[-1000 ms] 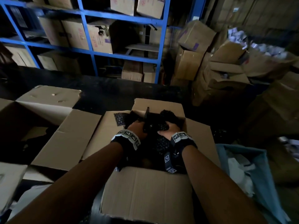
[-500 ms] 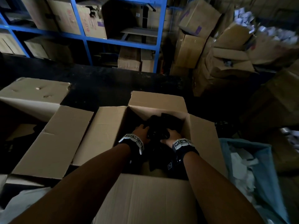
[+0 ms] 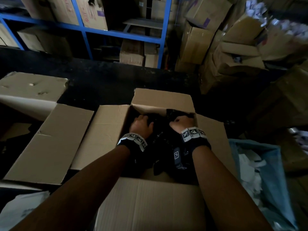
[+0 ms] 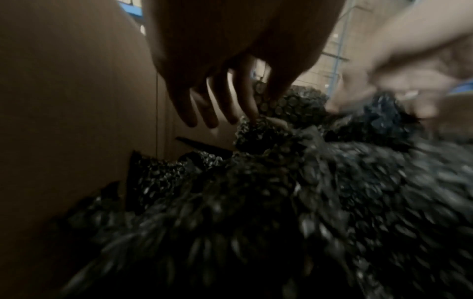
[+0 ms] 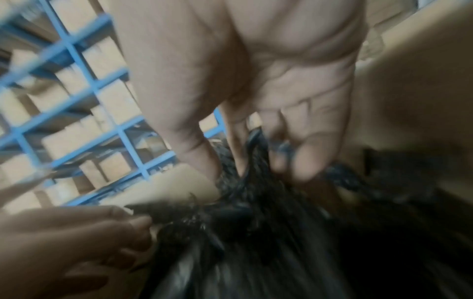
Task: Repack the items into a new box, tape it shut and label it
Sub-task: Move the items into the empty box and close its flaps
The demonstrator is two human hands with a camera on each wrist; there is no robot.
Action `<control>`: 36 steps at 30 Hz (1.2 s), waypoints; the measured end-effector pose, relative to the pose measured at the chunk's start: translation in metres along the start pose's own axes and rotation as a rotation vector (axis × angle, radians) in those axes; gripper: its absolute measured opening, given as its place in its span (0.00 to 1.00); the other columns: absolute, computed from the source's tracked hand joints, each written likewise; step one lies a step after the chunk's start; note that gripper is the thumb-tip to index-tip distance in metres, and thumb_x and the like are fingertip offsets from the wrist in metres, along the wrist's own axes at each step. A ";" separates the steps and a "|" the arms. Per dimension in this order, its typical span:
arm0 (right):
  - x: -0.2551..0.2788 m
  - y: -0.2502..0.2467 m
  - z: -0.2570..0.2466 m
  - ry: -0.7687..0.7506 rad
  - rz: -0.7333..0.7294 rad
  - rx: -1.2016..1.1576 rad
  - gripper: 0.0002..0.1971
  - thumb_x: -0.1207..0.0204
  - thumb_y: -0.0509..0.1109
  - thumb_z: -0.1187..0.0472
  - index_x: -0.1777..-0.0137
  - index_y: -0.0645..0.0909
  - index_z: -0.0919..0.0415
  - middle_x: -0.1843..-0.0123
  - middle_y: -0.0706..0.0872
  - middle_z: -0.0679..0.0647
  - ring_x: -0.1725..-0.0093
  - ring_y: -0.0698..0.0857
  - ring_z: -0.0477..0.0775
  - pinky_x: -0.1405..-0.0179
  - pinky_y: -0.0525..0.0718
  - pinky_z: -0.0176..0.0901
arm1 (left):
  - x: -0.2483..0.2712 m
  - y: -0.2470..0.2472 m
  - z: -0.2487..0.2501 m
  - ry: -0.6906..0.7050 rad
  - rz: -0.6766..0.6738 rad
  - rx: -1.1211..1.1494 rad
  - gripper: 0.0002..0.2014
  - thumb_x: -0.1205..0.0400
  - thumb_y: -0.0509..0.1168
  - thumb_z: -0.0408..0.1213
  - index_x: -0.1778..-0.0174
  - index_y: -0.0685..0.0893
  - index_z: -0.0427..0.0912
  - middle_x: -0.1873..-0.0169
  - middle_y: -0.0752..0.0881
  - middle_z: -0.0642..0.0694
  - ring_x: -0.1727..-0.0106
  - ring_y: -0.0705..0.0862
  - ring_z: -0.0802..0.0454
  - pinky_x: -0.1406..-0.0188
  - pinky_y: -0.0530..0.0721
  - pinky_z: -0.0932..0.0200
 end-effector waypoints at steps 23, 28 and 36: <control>0.007 0.049 0.044 0.009 0.062 0.404 0.08 0.21 0.68 0.65 0.46 0.83 0.67 0.42 0.86 0.64 0.43 0.86 0.63 0.50 0.84 0.48 | 0.019 0.078 -0.046 0.060 -0.596 -0.325 0.55 0.29 0.72 0.57 0.19 0.38 0.52 0.19 0.49 0.37 0.20 0.53 0.29 0.24 0.60 0.33; 0.009 0.048 0.031 -0.005 0.128 0.356 0.24 0.20 0.66 0.60 0.25 0.68 0.57 0.23 0.65 0.63 0.27 0.68 0.71 0.31 0.74 0.63 | 0.023 0.068 -0.034 -0.015 -0.541 -0.270 0.46 0.26 0.60 0.63 0.19 0.40 0.57 0.18 0.50 0.38 0.20 0.53 0.32 0.23 0.57 0.32; -0.004 0.043 0.006 -0.192 0.204 0.133 0.20 0.17 0.61 0.57 0.25 0.73 0.53 0.24 0.67 0.63 0.27 0.67 0.69 0.28 0.70 0.56 | 0.004 0.028 -0.020 -0.041 -0.074 -0.141 0.20 0.17 0.56 0.43 0.30 0.71 0.40 0.31 0.71 0.34 0.31 0.69 0.34 0.35 0.72 0.42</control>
Point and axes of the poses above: each hand's wrist, its own x-axis away from the middle knuckle, its own y-axis out of the palm, z = x × y, the point moved 8 cm from there along -x, towards the middle knuckle
